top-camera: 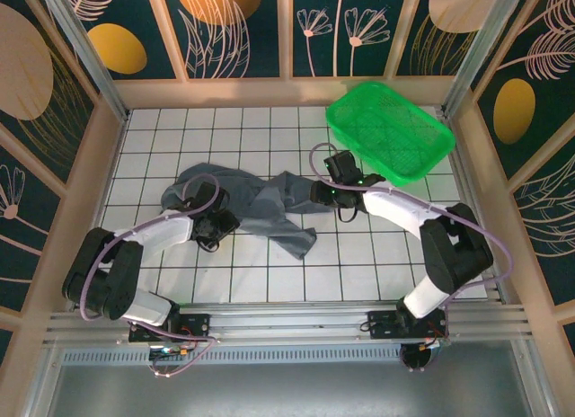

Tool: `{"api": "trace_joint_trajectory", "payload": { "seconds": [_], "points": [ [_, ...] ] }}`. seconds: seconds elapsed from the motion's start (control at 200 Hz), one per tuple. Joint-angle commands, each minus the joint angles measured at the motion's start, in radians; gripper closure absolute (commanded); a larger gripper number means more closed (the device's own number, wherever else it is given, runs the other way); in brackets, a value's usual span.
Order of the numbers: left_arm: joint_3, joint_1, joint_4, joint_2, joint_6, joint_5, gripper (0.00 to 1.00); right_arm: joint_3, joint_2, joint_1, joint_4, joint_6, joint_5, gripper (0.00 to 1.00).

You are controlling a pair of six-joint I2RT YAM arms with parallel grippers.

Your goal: Fold and stack the t-shirts

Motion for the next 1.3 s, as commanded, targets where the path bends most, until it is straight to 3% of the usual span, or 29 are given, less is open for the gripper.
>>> {"api": "trace_joint_trajectory", "payload": {
  "seconds": [0.0, 0.075, 0.18, 0.24, 0.38, 0.606, 0.791, 1.026, 1.291],
  "points": [
    [0.02, 0.033, 0.091, 0.073, -0.004, -0.08, 0.49, 0.029, 0.07, -0.045, -0.007, 0.01, 0.015, 0.45],
    [0.017, 0.068, 0.12, 0.086, 0.008, -0.083, 0.63, 0.053, 0.123, -0.055, -0.022, 0.016, 0.01, 0.45],
    [0.028, 0.114, 0.116, 0.087, 0.036, -0.088, 1.0, 0.092, 0.207, -0.057, -0.054, 0.031, 0.014, 0.45],
    [0.033, 0.129, 0.101, 0.065, 0.05, -0.099, 1.0, 0.107, 0.248, -0.058, -0.057, 0.041, 0.012, 0.53],
    [0.031, 0.168, 0.025, -0.052, 0.082, -0.141, 1.0, 0.133, 0.275, -0.06, -0.079, 0.07, 0.087, 1.0],
    [0.073, 0.294, -0.128, -0.265, 0.166, -0.163, 1.0, 0.134, 0.091, -0.09, -0.066, 0.045, 0.213, 1.0],
    [0.135, 0.331, -0.2, -0.331, 0.177, -0.167, 1.0, 0.179, 0.008, -0.106, -0.076, -0.013, 0.228, 1.0],
    [0.234, 0.332, -0.17, -0.39, 0.113, -0.154, 1.0, 0.221, -0.086, -0.106, -0.053, -0.055, 0.225, 1.0],
    [0.442, 0.332, -0.079, -0.444, 0.092, -0.156, 1.0, 0.388, -0.172, -0.106, 0.028, -0.143, 0.236, 1.0]
  ]
}}
